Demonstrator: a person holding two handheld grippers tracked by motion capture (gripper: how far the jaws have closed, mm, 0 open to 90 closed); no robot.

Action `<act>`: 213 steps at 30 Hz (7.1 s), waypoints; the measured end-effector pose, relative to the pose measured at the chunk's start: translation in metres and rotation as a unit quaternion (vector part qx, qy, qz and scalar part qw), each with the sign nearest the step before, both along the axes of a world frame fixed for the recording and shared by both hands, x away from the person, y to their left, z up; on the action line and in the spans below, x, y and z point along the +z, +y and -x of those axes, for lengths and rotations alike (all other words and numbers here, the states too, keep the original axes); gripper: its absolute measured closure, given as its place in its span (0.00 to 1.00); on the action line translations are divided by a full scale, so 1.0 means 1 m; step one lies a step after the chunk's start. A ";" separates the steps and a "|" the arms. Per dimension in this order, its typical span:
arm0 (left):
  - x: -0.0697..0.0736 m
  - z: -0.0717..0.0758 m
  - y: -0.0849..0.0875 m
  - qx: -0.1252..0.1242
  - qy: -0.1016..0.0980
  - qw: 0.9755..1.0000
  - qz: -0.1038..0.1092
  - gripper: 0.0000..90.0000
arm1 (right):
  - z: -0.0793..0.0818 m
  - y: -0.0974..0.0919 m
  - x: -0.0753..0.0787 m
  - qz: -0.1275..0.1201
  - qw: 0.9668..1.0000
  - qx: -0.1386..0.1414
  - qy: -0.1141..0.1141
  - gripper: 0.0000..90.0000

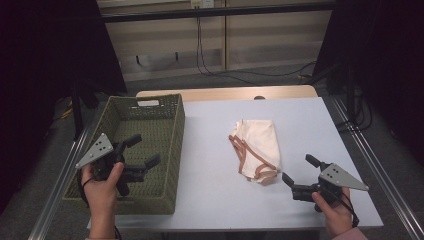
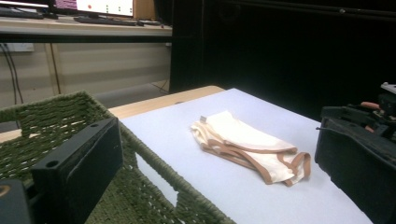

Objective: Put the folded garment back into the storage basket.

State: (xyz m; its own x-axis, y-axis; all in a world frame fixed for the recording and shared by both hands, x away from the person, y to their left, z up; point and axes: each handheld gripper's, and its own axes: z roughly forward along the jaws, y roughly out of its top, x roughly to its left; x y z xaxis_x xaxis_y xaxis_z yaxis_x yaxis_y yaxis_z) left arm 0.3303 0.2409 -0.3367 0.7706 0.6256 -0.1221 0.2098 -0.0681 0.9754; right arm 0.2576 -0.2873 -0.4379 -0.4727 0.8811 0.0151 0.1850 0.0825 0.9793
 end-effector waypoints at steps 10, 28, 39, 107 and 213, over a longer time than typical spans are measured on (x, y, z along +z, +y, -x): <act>-0.003 -0.008 -0.001 0.005 0.008 1.000 0.000 0.01 | -0.001 0.000 -0.001 0.002 1.000 0.000 0.004 0.01; 0.009 -0.018 -0.021 -0.003 0.017 1.000 0.006 0.00 | 0.000 0.000 -0.001 0.001 1.000 0.005 0.007 0.01; 0.008 -0.033 -0.039 -0.014 0.039 0.999 0.001 0.00 | 0.000 -0.001 -0.001 0.001 1.000 0.001 0.006 0.01; 0.016 -0.100 -0.175 -0.062 0.108 0.991 -0.052 0.00 | 0.000 -0.001 0.000 0.000 1.000 0.010 0.001 0.02; -0.113 -0.177 -0.271 0.010 0.218 0.968 -0.120 0.10 | -0.001 -0.002 0.000 -0.002 1.000 0.018 0.002 0.02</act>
State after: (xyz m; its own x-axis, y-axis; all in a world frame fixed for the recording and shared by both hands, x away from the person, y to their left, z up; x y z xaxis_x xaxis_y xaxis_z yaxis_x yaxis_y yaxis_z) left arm 0.5077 -0.0303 -0.4494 0.6657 0.6906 -0.2827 0.6025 -0.2738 0.7497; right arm 0.2581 -0.2889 -0.4383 -0.5045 0.8631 0.0211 0.1855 0.0845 0.9790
